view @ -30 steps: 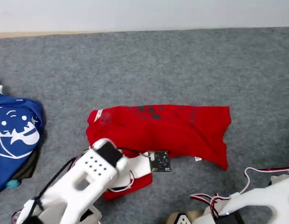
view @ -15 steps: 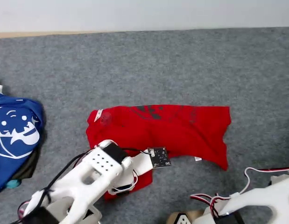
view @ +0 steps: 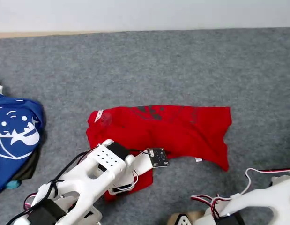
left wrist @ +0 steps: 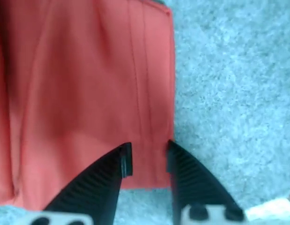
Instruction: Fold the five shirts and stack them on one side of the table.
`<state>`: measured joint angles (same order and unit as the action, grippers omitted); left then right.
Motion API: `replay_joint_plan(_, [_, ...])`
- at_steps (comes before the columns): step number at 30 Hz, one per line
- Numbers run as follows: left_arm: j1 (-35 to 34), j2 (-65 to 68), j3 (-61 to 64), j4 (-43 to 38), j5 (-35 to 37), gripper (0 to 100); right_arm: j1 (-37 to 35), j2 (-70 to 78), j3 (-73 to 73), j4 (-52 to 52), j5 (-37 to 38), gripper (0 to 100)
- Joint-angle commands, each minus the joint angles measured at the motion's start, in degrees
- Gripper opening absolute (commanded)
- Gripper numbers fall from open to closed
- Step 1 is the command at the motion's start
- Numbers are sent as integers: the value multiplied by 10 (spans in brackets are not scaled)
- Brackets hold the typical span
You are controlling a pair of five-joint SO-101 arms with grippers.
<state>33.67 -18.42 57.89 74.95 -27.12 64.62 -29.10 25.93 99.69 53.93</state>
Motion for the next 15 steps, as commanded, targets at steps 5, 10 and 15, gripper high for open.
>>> replay_joint_plan(5, [0,1,7,-7,4,79,0,-22,-2,13,2,284])
replay_joint_plan(10, [1,1,7,-6,4,79,0,-22,-2,13,2,284])
replay_joint_plan(15, [2,1,7,18,-28,78,0,-22,-2,13,2,284])
